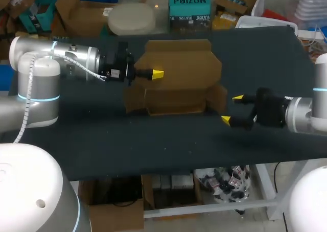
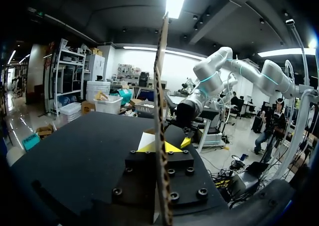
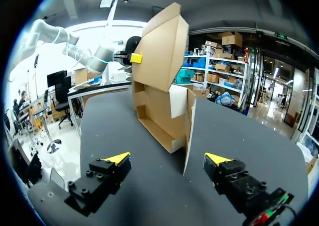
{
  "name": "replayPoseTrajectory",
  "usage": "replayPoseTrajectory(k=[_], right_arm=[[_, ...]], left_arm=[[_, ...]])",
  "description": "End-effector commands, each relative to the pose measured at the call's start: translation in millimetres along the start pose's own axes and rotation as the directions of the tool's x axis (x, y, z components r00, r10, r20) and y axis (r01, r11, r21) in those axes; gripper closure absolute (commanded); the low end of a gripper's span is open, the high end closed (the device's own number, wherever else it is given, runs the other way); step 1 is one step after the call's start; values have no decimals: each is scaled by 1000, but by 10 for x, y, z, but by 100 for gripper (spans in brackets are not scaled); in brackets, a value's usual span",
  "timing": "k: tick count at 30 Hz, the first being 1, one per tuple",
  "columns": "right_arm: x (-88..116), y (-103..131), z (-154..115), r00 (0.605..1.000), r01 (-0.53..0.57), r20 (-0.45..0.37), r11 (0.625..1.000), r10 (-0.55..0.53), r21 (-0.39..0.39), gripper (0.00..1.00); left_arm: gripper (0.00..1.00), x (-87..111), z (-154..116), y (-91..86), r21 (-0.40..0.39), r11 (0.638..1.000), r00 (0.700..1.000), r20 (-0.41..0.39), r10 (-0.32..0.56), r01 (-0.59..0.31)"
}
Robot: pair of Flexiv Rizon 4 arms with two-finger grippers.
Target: Assemble the packaging by folding the flat box into shape, placing the metal phone stand inside, and closing the box properly
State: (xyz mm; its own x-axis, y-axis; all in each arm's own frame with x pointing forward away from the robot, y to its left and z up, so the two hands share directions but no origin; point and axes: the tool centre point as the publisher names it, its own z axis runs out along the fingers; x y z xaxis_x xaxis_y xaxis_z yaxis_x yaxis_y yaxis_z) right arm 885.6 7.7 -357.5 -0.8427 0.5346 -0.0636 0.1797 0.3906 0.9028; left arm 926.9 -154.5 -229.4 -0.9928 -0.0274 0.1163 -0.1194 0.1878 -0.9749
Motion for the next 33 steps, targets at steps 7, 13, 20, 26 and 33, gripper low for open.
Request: replayPoseTrajectory(k=[7,13,20,26,33], right_arm=[[-44,-37,294,1000,-27,2,1000,27,3,2],[-51,-21,365,999,-39,12,999,39,-7,11],[4,35,504,999,-38,0,999,38,-12,22],[55,34,568,999,-40,-5,999,40,-8,33],[129,62,614,999,-42,-6,999,42,-7,38]], left_arm=[[100,-10,-6,35,-1,1000,1000,-5,0,0],[100,-10,-6,35,-1,1000,1000,-5,0,0],[100,-10,-6,35,-1,1000,1000,-5,0,0],[100,-10,-6,35,-1,1000,1000,-5,0,0],[100,-10,-6,35,-1,1000,1000,-5,0,0]])
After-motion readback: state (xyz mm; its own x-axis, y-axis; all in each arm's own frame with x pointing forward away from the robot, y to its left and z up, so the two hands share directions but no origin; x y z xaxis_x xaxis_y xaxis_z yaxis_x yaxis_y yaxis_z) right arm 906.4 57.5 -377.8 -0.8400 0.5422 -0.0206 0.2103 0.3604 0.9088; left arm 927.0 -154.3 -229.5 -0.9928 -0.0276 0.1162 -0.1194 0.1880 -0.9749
